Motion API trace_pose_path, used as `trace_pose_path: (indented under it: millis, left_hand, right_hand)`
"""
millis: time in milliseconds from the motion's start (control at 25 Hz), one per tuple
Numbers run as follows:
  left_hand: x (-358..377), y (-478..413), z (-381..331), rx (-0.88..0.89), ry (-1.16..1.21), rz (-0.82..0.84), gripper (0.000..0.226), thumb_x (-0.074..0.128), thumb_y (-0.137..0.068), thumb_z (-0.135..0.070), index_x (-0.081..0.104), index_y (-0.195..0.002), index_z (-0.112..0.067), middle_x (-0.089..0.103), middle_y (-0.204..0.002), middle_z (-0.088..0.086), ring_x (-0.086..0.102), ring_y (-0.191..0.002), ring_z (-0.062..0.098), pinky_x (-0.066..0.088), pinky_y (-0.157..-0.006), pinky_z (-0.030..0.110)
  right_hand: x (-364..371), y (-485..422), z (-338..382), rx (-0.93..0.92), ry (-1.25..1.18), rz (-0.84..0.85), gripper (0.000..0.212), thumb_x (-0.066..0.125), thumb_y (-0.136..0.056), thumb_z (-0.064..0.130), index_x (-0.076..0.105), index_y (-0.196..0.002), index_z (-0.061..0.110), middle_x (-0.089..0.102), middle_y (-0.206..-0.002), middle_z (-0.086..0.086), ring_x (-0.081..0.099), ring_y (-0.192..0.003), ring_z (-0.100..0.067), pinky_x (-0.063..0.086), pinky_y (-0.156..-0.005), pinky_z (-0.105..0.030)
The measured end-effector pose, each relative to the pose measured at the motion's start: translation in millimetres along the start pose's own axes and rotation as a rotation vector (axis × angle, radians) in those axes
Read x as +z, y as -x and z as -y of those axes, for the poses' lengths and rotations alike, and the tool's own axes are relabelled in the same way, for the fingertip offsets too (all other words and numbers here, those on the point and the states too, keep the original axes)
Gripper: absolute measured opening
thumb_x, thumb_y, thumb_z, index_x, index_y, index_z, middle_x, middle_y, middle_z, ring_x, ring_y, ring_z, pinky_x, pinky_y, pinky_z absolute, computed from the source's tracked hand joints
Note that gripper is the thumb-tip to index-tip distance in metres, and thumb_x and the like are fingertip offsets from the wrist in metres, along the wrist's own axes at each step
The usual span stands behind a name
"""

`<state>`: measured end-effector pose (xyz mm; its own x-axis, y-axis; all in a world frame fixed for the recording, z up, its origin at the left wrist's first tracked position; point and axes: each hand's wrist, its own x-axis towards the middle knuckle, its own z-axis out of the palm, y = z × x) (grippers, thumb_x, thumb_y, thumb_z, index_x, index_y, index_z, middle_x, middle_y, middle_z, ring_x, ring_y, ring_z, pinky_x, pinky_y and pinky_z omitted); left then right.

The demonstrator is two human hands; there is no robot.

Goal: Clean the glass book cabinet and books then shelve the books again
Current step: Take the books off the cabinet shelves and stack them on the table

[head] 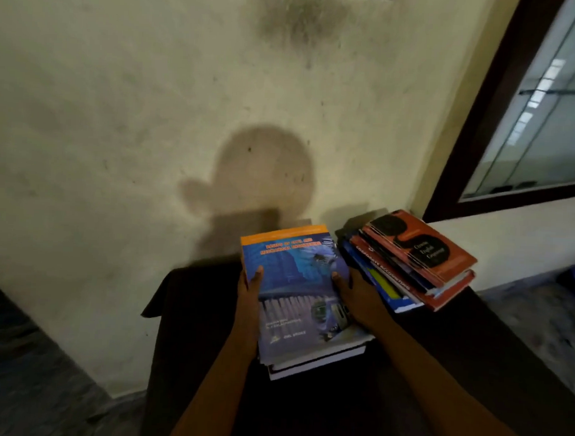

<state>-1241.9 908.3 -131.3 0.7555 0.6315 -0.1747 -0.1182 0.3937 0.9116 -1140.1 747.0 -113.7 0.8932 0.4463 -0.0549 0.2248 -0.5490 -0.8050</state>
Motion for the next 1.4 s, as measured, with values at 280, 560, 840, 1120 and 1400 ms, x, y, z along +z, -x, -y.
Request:
trace_pose_path:
  millis: [280, 560, 840, 1120, 1400]
  left_hand:
    - [12.3, 63.3, -10.1, 0.485, -0.757, 0.092, 0.058, 0.053, -0.074, -0.047, 0.061, -0.115, -0.008, 0.057, -0.126, 0.013, 0.049, -0.123, 0.029, 0.034, -0.107, 0.048]
    - [171.8, 122.5, 59.1, 0.269, -0.858, 0.85, 0.023, 0.058, -0.079, -0.041, 0.055, -0.102, -0.042, 0.062, -0.112, -0.016, 0.056, -0.108, 0.002, 0.04, -0.094, 0.016]
    - [409.1, 270.1, 238.7, -0.065, -0.775, 1.243, 0.023, 0.054, -0.091, -0.004, 0.058, -0.113, -0.006, 0.061, -0.104, 0.005, 0.059, -0.078, -0.013, 0.042, -0.076, 0.004]
    - [564.4, 378.4, 418.6, -0.302, -0.976, 1.378, 0.029, 0.048, -0.096, -0.009, 0.055, -0.123, -0.001, 0.059, -0.12, 0.014, 0.054, -0.108, 0.019, 0.04, -0.063, 0.009]
    - [659.9, 349.1, 578.8, -0.604, -1.257, 1.073, 0.03, 0.045, -0.098, -0.009, 0.053, -0.124, 0.002, 0.06, -0.114, 0.019, 0.056, -0.097, 0.027, 0.038, -0.07, 0.021]
  right_hand:
    - [-35.9, 51.2, -17.8, 0.081, -0.102, 0.048, 0.043, 0.052, -0.094, 0.029, 0.047, -0.134, 0.014, 0.057, -0.122, -0.005, 0.056, -0.107, -0.016, 0.041, -0.083, -0.013]
    - [-165.0, 187.5, -156.4, 0.364, -0.231, -0.087, 0.039, 0.057, -0.091, 0.019, 0.048, -0.129, 0.018, 0.053, -0.118, 0.004, 0.049, -0.116, -0.01, 0.039, -0.098, -0.019]
    - [-309.5, 426.8, -385.8, 0.906, -0.221, -0.548, 0.025, 0.049, -0.096, 0.021, 0.057, -0.117, 0.013, 0.059, -0.102, -0.005, 0.053, -0.085, -0.014, 0.038, -0.059, -0.012]
    - [-341.8, 598.0, -543.8, 1.429, -0.507, -0.772, 0.025, 0.044, -0.095, 0.005, 0.057, -0.115, 0.007, 0.06, -0.094, -0.01, 0.051, -0.071, -0.02, 0.035, -0.05, -0.022]
    - [-469.6, 577.4, -698.9, 1.575, -0.716, -0.6, 0.023, 0.049, -0.094, 0.01, 0.057, -0.113, -0.001, 0.058, -0.096, -0.013, 0.052, -0.067, -0.017, 0.046, -0.046, -0.021]
